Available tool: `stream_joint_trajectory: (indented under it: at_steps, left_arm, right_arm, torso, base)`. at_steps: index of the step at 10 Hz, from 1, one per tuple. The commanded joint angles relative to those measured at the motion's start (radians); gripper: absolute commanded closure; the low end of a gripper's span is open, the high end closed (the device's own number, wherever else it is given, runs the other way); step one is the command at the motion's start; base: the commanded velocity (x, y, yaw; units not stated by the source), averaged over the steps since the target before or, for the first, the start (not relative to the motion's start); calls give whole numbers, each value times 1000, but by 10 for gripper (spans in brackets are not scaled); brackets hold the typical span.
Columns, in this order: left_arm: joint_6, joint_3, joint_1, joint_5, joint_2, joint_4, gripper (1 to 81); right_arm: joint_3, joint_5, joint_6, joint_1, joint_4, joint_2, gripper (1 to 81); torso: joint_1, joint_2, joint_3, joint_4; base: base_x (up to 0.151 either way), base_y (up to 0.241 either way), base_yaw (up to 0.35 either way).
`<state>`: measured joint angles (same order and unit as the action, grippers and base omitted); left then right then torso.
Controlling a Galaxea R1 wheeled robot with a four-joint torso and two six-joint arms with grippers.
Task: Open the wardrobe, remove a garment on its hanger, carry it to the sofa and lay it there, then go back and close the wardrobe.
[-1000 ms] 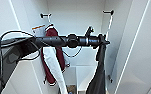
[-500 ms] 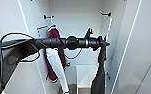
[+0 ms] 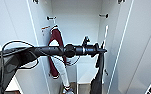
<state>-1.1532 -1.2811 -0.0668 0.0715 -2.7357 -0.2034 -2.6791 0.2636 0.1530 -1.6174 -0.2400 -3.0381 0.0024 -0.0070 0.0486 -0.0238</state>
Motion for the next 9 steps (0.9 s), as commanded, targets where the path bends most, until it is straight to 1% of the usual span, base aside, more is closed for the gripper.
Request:
stream_joint_trajectory:
  at_steps: [1, 2, 3, 4, 6, 9]
  left_arm:
    - [12, 38, -144, -76, 34, -54, 811]
    - [12, 52, -130, -76, 46, -59, 811]
    - [12, 71, -109, -90, 66, -60, 811]
    - [12, 93, -92, -111, 91, -85, 811]
    - [12, 118, -58, -118, 115, -94, 811]
    - [13, 126, -9, -118, 126, -116, 811]
  right_arm:
    - [4, -43, -3, 26, -13, 0, 10]
    - [4, -43, -3, 27, -13, -1, 10]
    - [4, -43, -3, 27, -13, -1, 10]
    - [4, -43, -3, 27, -13, -1, 10]
    - [3, -44, -3, 29, -13, -1, 10]
    - [4, -43, -4, 27, -13, -1, 10]
  torso:
    - [0, 0, 0, 0]
    - [0, 0, 0, 0]
    - [0, 0, 0, 0]
    - [0, 0, 0, 0]
    - [0, 0, 0, 0]
    - [0, 0, 0, 0]
  base:
    - [-125, 0, 0]
    - [-128, 0, 0]
    - [-128, 0, 0]
    - [-128, 0, 0]
    - [-128, 0, 0]
    - [-131, 0, 0]
